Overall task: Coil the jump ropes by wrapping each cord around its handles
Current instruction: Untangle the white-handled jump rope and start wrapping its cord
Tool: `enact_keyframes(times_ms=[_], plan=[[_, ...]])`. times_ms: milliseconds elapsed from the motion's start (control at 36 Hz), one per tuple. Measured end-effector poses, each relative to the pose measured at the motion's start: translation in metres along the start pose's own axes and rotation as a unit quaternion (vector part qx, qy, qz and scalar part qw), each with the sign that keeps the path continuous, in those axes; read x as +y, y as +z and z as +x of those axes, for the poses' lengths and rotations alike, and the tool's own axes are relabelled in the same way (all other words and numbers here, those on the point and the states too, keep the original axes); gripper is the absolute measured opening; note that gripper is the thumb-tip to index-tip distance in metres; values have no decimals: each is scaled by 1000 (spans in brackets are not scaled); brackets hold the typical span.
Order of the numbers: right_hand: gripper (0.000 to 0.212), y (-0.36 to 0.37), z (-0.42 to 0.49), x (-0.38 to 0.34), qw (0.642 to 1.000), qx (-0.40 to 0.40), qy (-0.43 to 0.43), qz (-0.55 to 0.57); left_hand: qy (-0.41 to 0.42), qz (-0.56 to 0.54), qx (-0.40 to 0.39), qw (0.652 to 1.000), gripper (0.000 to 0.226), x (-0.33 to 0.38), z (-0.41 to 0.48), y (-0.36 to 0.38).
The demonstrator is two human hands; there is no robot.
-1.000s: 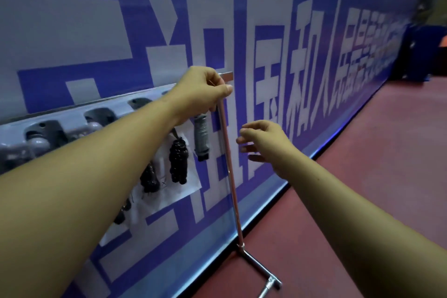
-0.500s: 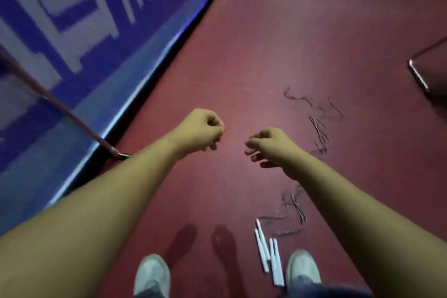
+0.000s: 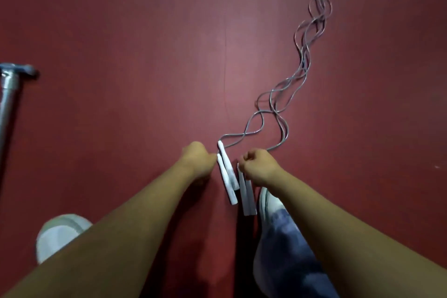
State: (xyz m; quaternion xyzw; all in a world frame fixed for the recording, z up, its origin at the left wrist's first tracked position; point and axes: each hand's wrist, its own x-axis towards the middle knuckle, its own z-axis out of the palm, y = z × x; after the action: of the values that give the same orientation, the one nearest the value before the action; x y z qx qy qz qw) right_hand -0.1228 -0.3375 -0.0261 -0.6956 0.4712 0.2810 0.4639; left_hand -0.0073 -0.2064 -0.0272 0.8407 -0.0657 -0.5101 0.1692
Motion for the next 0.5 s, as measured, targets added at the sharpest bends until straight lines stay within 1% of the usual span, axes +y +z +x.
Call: enact_keyframes(times_ms=[56,139,167,250,306,389,444,500], plan=[[13,9,10,7,999,-3,-19,-33,-12,-12,21,1000,48,-6,11,23],[31,19,21,15,999,2,-28,-42,-23,-16,53,998,53,-5,21,53],[32,22,25,18,999,3,-31,-45,-30,-12,63,997,53,-3,23,63],[26,28,33,21,998,11,-34,-44,-48,-4,104,993,46,2,28,80],[23,28,37,20,1000,-4,-22,-22,-51,-4,122,991,37,3,30,83],[13,25,37,19,999,-34,16,18,-48,-4,113,992,23,-1,32,86],[9,22,33,13,998,-37,29,49,-33,-20,91,995,23,-6,30,82],[9,20,20,-1,994,-62,36,80,-10,-28,63,998,23,-9,27,70]])
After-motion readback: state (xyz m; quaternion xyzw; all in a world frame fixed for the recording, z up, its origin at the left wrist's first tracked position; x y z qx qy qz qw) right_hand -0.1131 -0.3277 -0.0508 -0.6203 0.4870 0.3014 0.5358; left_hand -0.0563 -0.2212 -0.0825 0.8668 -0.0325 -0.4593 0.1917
